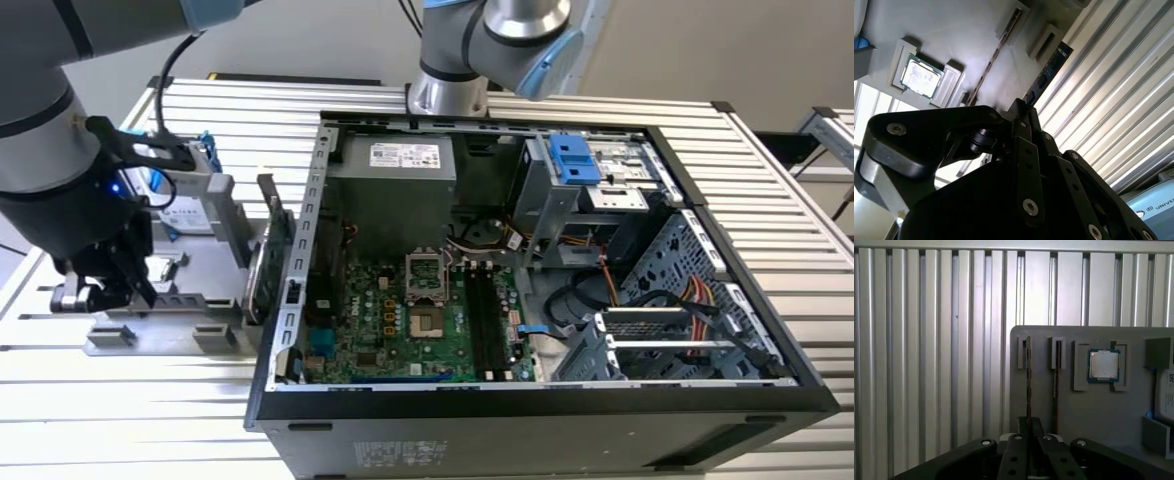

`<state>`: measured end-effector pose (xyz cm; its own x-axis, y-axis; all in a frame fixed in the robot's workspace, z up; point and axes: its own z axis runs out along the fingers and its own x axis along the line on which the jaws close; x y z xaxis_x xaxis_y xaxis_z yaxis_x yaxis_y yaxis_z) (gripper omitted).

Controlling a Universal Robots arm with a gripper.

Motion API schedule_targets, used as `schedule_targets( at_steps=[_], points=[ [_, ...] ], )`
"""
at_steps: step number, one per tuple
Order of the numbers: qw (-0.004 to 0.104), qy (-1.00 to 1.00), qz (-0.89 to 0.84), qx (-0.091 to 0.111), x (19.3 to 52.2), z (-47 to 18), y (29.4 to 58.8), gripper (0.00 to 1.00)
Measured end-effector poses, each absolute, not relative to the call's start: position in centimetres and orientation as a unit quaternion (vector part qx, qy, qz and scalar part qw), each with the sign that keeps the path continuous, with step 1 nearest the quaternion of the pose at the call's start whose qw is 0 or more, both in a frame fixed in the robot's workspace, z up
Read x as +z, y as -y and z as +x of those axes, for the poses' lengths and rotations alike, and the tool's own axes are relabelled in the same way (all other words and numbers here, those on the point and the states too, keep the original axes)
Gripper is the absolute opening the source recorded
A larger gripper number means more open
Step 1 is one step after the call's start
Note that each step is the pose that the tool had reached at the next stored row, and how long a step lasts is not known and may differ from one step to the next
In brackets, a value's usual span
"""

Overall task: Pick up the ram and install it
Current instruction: 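Pick up the ram and move it above insertion slot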

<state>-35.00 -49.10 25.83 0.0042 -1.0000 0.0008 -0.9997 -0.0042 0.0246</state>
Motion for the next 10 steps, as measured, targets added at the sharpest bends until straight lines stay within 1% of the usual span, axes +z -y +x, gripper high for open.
schedule_targets(
  at_steps=[10],
  points=[
    [0.009,0.706,0.709,-0.008,26.88,-35.00,49.10,0.00]
  ],
)
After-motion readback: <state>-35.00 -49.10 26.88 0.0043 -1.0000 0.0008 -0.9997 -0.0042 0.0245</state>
